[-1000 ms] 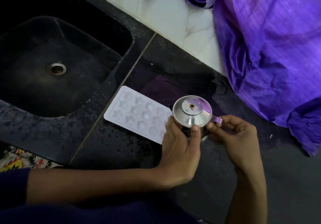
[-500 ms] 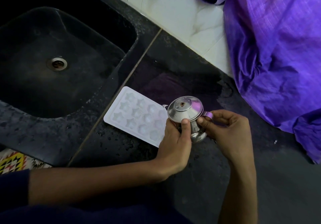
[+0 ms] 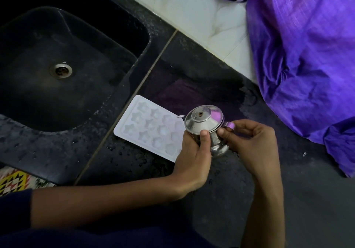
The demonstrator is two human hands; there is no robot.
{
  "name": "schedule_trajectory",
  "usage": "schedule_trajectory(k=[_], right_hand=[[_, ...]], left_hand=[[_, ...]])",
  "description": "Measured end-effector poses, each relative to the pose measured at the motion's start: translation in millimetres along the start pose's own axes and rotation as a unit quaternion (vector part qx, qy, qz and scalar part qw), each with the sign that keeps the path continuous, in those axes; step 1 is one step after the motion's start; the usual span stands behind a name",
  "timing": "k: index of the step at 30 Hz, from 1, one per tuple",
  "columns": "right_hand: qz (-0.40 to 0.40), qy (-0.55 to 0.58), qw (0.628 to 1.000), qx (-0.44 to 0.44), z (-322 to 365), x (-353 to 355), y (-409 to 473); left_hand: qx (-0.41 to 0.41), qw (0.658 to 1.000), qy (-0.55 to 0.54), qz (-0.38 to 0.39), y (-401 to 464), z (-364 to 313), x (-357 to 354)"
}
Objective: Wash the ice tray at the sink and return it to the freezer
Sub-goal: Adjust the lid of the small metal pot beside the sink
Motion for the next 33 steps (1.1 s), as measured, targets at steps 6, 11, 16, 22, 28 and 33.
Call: schedule_trajectory(k=[6,11,16,22,28,33], right_hand=[[-0.001,-0.001,1.000,0.002,3,-1,-4],[-0.002,0.013,1.000,0.002,4,-2,-4],[-0.001,0.041,0.999,0.000,5,-4,-7],[-0.006,0.103,0.995,0.001,10,-2,-13],[0.011,0.065,0.998,0.024,16,-1,-15],[0.035,0.011,0.999,0.038,19,-6,-17]], left_hand=[[-0.002,1.000,0.004,0.000,0,-1,2],[-0.008,1.000,0.004,-0.003,-1,-4,4],[-0.046,0.999,0.011,-0.018,0,-4,5],[-0.102,0.994,0.005,-0.049,-4,-11,6],[-0.094,0.994,-0.003,-0.049,-12,-7,4],[-0.052,0.998,-0.001,-0.041,-20,3,0]])
Point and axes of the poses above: each hand's wrist, its own y-axis towards the middle knuckle, its own x-axis out of the back of the hand, z = x × y, the point moved 5 cm from there along y, towards the middle knuckle, and after that the axes turned 5 degrees about y, right-handed, at the moved point
